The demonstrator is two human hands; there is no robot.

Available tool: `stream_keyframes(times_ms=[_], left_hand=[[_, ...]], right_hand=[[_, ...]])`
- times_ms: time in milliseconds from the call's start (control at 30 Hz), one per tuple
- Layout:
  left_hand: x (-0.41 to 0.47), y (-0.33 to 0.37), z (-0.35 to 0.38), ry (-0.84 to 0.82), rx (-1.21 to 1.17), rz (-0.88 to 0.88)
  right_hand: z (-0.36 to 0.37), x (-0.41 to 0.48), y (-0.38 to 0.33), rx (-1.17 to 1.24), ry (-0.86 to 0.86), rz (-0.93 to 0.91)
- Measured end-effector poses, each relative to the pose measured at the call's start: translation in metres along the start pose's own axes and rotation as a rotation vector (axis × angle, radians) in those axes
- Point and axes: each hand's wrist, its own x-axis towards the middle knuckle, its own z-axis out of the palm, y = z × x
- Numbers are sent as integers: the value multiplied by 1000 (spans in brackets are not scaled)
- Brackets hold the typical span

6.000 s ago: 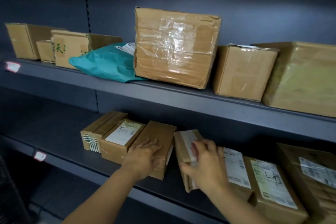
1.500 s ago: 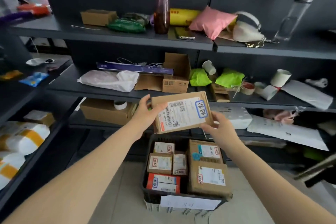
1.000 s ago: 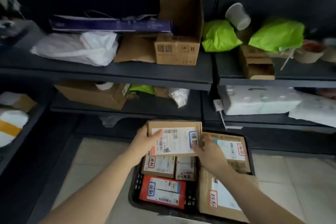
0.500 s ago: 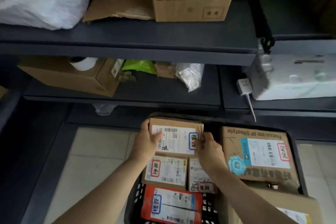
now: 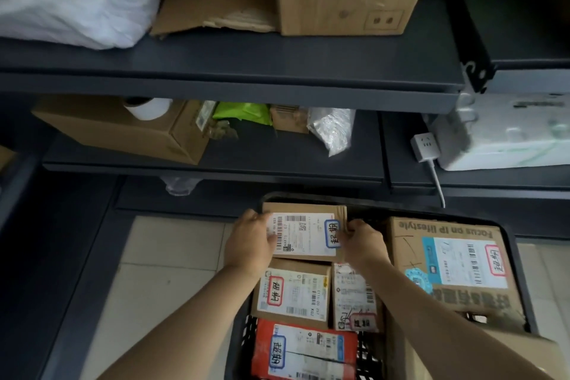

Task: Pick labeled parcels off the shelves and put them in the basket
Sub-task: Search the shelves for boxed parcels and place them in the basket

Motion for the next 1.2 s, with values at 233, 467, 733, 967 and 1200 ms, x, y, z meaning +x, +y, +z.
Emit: stream_keyframes(times_ms=[233, 467, 733, 967, 1200], left_hand=[[-51, -29, -60, 8, 103, -5], [-152, -60, -152, 221, 146, -73], [-367, -116, -238, 544, 199, -361], [-611, -158, -257, 598, 269, -836], [-856, -188, -236, 762, 293, -1193]], right_hand=[[-27, -54, -32, -246, -22, -178], [-44, -149, -118, -674, -131, -655], [-11, -310, -214, -1017, -175, -1245], [68, -525, -273, -1016, -294, -1699], [175, -742, -229, -1066, -369, -2060]])
